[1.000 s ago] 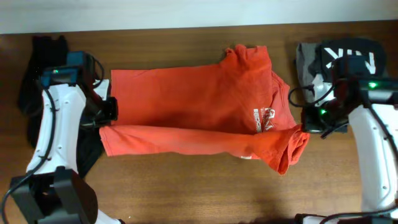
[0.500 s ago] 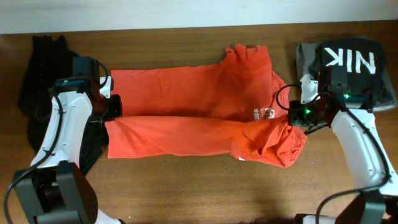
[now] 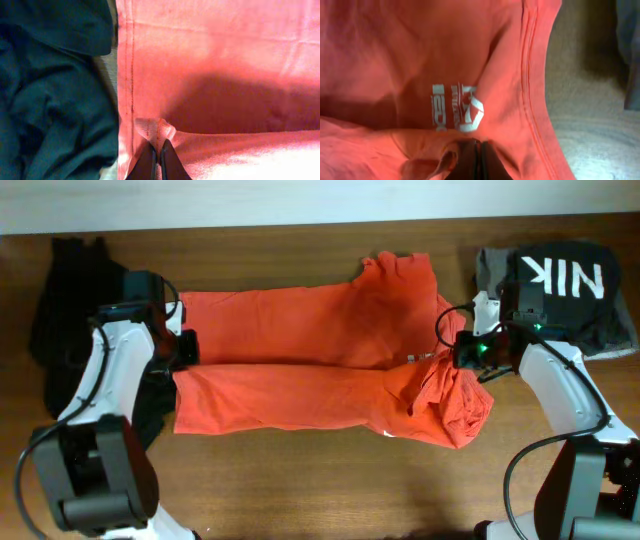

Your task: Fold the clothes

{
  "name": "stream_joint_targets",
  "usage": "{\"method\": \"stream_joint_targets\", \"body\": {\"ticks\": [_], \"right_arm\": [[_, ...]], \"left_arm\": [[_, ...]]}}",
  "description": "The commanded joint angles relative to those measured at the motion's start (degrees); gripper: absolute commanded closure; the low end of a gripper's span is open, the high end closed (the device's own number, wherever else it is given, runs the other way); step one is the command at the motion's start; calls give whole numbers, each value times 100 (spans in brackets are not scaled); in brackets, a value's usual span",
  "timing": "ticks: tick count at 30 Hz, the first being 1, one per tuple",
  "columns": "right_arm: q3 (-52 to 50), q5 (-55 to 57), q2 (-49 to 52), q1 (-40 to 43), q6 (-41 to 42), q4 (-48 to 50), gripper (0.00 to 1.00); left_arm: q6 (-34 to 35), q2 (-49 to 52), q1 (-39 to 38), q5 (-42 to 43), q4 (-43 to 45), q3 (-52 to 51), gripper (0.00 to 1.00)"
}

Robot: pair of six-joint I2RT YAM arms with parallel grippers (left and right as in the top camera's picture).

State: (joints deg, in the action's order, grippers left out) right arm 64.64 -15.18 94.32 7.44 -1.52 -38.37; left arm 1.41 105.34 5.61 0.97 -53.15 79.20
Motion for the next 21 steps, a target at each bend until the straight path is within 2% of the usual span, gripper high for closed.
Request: {"method": "stream_joint_targets", "body": {"ticks": [1,10,17,18,20,21], "right_arm": [[-7,-94,2,31,9,155,96],[-4,-92,160,28,-13,824,96],[-2,-92,538,31,-13,942,95],[-2,-90,540,31,-13,951,85],[28,-92,525,39,-11,966,56],[83,-92,509,46,-11,935,46]], "left_arm": [[76,319,42,-120,140,-48,100],[76,590,42,-120,516,-48,100],[74,726,42,-140,557,-48,98],[74,743,42,-140,557,-48,87],[74,748,42,-142,560,-48,65],[74,748,46,-155,575,-46,40]]}}
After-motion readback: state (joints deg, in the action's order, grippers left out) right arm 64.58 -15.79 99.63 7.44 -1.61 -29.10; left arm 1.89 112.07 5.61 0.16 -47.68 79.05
